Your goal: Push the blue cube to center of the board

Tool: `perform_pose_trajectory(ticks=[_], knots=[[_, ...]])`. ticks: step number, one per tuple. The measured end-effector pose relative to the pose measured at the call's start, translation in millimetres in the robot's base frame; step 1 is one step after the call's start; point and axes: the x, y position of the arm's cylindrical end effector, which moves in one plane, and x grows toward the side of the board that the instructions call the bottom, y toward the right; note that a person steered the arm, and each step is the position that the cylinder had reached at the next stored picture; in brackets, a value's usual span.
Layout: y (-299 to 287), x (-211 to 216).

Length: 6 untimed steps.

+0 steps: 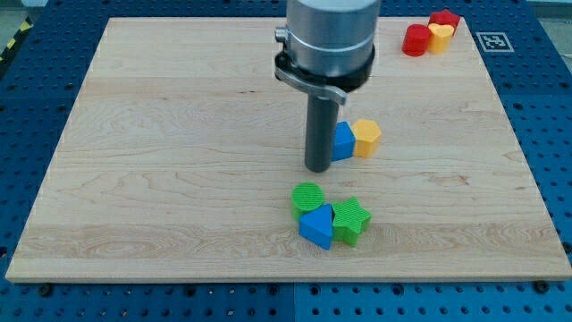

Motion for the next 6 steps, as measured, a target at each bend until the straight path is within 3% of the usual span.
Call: perform_pose_trajectory(ticks=[2, 6], knots=[[60.3, -2.6], [-14.2, -50.1]])
